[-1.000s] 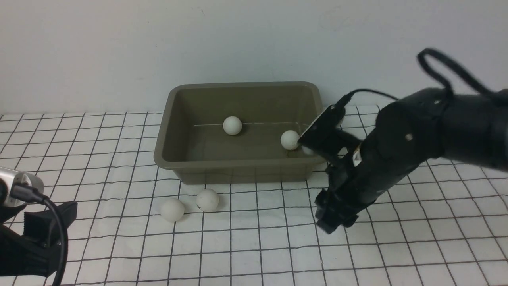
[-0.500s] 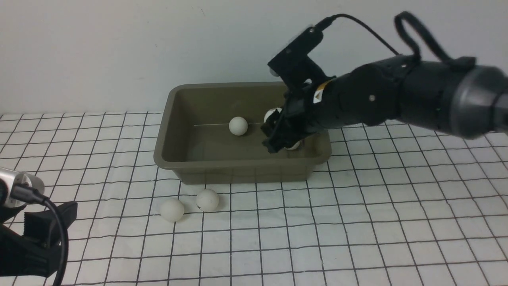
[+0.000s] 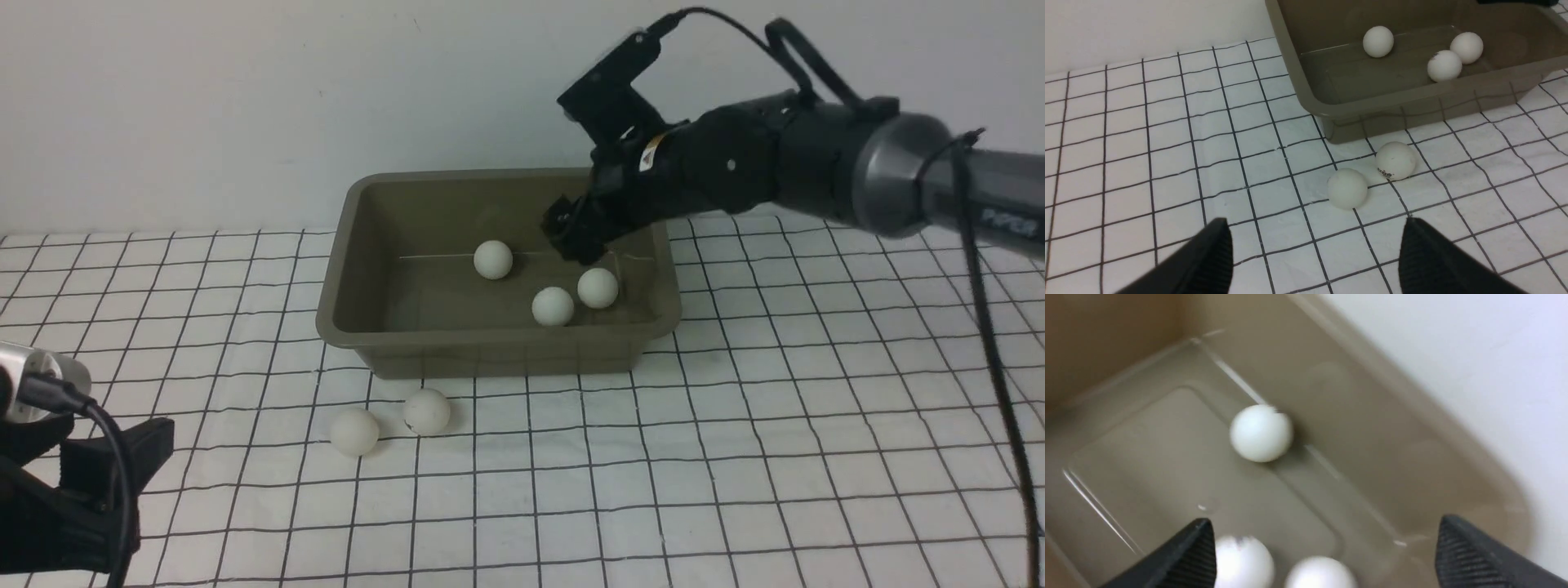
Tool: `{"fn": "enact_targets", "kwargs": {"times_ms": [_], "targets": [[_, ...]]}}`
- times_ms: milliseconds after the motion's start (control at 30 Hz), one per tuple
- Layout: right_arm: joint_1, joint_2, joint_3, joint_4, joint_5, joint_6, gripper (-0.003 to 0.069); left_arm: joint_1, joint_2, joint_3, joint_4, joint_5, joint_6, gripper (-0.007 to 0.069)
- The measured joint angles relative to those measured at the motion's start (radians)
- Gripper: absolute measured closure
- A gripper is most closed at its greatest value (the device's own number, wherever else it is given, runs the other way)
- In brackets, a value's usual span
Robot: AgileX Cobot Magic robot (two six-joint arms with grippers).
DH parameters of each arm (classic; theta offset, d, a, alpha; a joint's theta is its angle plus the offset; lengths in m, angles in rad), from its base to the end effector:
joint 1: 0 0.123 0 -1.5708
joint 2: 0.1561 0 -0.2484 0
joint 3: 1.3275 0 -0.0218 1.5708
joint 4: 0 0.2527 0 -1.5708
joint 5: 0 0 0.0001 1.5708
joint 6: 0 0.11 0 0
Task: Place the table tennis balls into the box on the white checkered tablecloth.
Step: 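Reach for and grasp a ping pong ball on the table beside the basket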
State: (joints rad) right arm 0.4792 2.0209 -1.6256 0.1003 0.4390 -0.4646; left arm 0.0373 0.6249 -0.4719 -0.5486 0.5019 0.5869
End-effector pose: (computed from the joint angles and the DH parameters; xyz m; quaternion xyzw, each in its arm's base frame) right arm 0.4146 0.2207 0.1967 -0.3866 0.8302 0.0406 0.3995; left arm 0.1713 -0.0213 0.2515 0.0889 0.8519 -0.0753 0.5106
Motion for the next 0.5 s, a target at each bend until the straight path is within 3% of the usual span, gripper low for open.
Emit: {"fn": "enact_targets", "kwargs": {"times_ms": [100, 267, 500], "targets": [[-0.018, -0.072, -0.002, -0.062, 0.080, 0.000, 0.0004, 0.000, 0.000, 0.000, -0.006, 0.015, 0.049, 0.0132], [-0.043, -0.289, -0.004, -0.171, 0.285, 0.032, 0.0096, 0.000, 0.002, -0.023, -0.057, 0.020, 0.122, 0.0132], [-0.049, -0.582, -0.005, -0.195, 0.438, 0.115, 0.0139, 0.000, 0.074, -0.040, -0.081, 0.023, 0.131, 0.0132]]}}
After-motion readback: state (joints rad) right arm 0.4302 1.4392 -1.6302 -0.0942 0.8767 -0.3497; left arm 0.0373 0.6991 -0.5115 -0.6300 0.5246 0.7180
